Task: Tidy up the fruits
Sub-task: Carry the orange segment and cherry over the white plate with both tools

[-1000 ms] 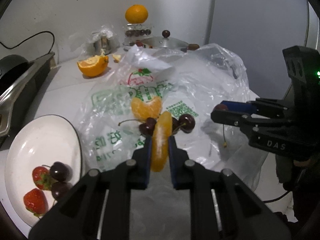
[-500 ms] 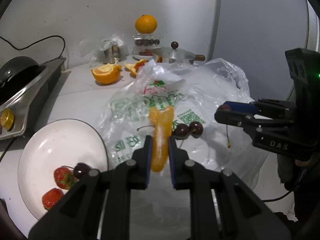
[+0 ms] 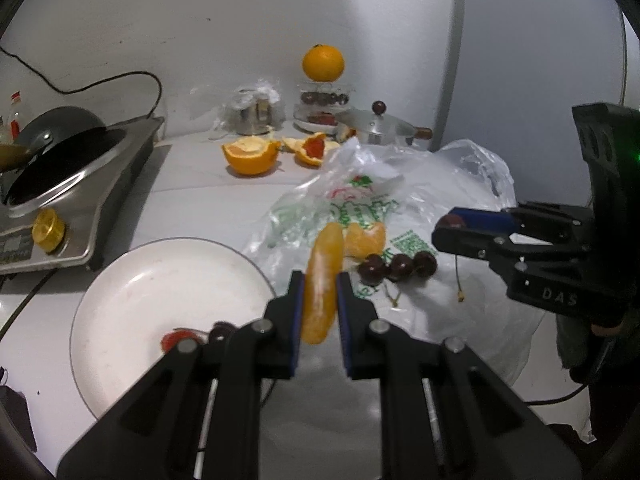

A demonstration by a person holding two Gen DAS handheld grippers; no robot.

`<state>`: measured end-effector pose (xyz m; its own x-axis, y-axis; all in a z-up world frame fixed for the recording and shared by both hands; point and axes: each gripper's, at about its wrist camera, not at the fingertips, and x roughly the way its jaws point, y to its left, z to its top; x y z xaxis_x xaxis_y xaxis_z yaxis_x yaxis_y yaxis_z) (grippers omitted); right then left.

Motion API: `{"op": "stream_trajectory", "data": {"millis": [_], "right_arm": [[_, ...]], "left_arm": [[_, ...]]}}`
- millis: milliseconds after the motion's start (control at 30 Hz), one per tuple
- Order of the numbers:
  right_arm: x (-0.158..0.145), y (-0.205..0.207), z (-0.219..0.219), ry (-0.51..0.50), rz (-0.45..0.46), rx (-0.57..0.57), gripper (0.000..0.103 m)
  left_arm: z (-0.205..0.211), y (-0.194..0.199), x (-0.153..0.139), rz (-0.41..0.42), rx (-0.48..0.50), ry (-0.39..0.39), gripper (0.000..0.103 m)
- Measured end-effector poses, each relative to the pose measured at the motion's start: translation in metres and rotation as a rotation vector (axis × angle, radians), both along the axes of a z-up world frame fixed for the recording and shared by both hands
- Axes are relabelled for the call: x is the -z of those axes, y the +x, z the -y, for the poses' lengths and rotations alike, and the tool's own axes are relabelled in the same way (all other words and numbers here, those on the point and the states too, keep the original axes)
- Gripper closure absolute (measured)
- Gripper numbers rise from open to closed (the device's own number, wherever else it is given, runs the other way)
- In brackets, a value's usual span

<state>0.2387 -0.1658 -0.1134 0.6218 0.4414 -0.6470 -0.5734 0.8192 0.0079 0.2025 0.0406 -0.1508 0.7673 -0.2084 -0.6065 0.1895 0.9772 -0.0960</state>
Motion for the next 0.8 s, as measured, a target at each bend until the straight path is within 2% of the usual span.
{"op": "stream_trajectory", "data": {"millis": [533, 800], "right_arm": [[-0.004, -0.006, -0.042, -0.042, 0.017, -0.046, 0.072], [-0.001, -0.006, -0.072, -0.056, 0.014, -0.082, 0.072]], "left_arm": [[-0.049, -0.013, -0.002, 0.023, -0.063, -0.027, 0.087], [-0.077, -0.016, 0.008, 0.009, -0.103, -0.022, 0.087]]}}
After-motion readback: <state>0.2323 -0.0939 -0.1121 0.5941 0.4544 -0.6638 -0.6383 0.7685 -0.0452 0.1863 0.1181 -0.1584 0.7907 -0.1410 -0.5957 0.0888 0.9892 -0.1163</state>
